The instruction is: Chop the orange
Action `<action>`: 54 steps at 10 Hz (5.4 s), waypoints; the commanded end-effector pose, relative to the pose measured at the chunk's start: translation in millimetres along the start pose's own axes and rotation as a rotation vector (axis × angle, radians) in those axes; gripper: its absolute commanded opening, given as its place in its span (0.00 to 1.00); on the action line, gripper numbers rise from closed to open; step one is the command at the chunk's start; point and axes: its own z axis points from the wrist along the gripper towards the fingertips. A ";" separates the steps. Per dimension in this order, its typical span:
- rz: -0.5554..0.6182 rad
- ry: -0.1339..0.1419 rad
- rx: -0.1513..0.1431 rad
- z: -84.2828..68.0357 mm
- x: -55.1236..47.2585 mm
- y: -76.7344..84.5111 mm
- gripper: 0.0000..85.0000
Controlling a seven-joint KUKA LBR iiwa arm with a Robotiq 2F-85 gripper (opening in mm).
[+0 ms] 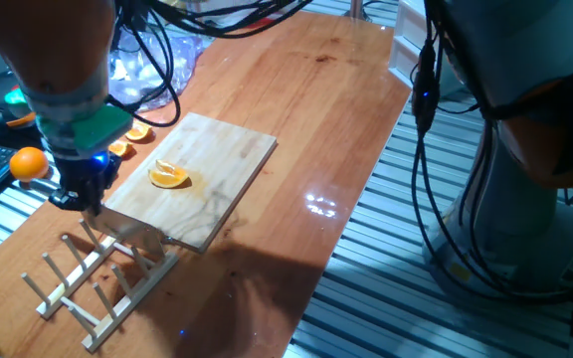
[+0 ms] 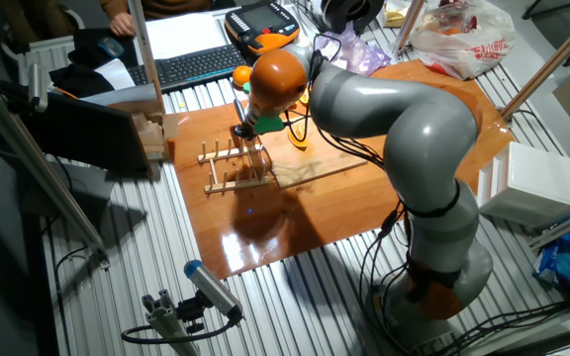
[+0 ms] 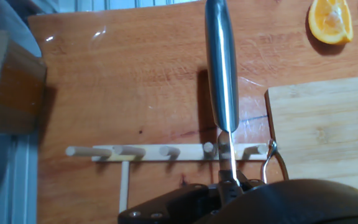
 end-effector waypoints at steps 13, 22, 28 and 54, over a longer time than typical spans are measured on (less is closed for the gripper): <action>-0.050 0.029 0.075 45.8 6.9 -8.4 0.00; -0.054 0.023 0.079 54.4 8.1 -8.0 0.00; -0.062 0.115 0.098 23.1 -2.5 -1.1 0.20; -0.157 0.192 0.020 -39.3 -0.2 -33.2 0.00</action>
